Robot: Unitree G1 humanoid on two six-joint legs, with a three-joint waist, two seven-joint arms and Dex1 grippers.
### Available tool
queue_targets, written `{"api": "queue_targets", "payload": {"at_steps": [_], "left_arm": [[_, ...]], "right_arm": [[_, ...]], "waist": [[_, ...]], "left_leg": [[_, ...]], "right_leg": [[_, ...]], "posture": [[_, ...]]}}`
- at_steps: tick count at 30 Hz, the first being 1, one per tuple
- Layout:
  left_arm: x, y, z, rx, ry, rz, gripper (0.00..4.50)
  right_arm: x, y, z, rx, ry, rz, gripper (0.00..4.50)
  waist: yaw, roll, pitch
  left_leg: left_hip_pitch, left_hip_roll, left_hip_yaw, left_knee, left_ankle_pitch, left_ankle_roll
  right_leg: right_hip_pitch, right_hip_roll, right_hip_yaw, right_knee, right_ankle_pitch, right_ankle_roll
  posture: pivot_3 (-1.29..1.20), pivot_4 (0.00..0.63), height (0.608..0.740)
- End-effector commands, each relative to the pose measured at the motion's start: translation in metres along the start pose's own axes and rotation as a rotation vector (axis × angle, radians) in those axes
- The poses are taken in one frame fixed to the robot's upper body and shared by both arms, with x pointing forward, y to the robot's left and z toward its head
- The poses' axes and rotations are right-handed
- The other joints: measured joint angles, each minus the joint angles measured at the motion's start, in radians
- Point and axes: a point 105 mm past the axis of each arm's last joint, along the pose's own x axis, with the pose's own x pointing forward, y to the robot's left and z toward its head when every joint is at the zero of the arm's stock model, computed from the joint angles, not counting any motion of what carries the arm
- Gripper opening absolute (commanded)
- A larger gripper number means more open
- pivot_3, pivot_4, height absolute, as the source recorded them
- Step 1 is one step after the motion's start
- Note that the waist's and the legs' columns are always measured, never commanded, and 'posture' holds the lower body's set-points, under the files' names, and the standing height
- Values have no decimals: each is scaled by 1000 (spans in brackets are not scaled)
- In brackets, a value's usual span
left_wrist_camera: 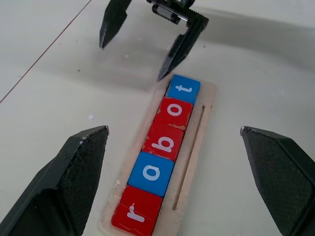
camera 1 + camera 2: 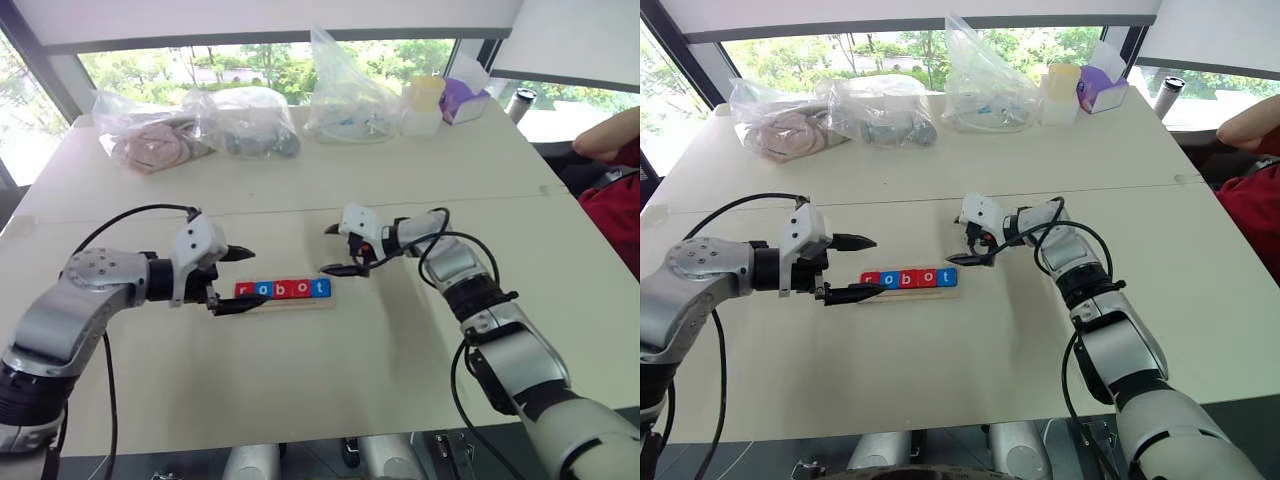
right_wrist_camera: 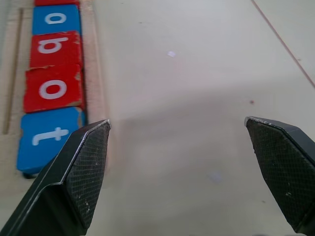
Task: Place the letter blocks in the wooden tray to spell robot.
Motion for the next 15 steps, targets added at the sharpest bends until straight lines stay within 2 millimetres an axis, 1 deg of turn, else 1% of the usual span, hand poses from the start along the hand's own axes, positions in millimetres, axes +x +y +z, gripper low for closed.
{"api": "queue_targets", "payload": {"at_steps": [1,4,5,6,7,9,11,13,15], "left_arm": [[-13,4,4,8,-14,48,4500],[-22,7,-2,-10,-6,81,4500],[-29,5,-7,-24,10,93,4500],[-39,2,-16,-47,39,109,4500],[-50,-2,-25,-72,65,125,4500],[-68,-11,-37,-134,95,163,4500],[-78,-16,-43,-173,93,196,4500],[-84,-21,-50,-207,92,227,4500],[-87,-25,-59,-217,117,247,4500]], "right_arm": [[-21,-16,18,-53,-51,-81,4484],[-35,-18,18,-56,-50,-118,4484],[-43,-15,18,-44,-58,-127,4484],[-57,-7,20,-17,-72,-133,4484],[-71,6,20,27,-82,-122,4484],[-94,43,18,130,-74,-76,4484],[-104,70,14,202,-45,-53,4484],[-110,88,13,268,-28,-50,4484],[-114,98,12,331,-16,-66,4484]], "waist": [[1,0,0],[1,0,0],[1,0,0],[2,0,0],[3,1,0],[8,1,0],[14,1,0],[13,1,0],[9,1,0]], "left_leg": [[0,0,0,0,0,0],[-1,0,0,0,0,0],[0,0,0,0,0,0],[0,0,0,0,0,0],[-1,0,0,-1,0,0],[-1,3,-1,-3,0,0],[-2,2,-2,-4,-1,1],[-2,3,-1,-3,-1,1],[0,3,1,-2,-1,1]], "right_leg": [[0,0,0,0,0,0],[0,0,0,0,0,0],[0,0,0,0,0,0],[0,0,0,0,0,0],[0,0,0,-1,0,0],[-1,-2,0,-1,-1,0],[-2,-3,0,-2,-3,1],[-2,-3,0,-2,-4,1],[-1,-2,0,-2,-6,-1]], "posture": [[0,150,740],[0,150,740],[0,150,740],[0,150,740],[0,150,740],[0,150,740],[0,150,740],[0,150,740],[0,150,740]]}}
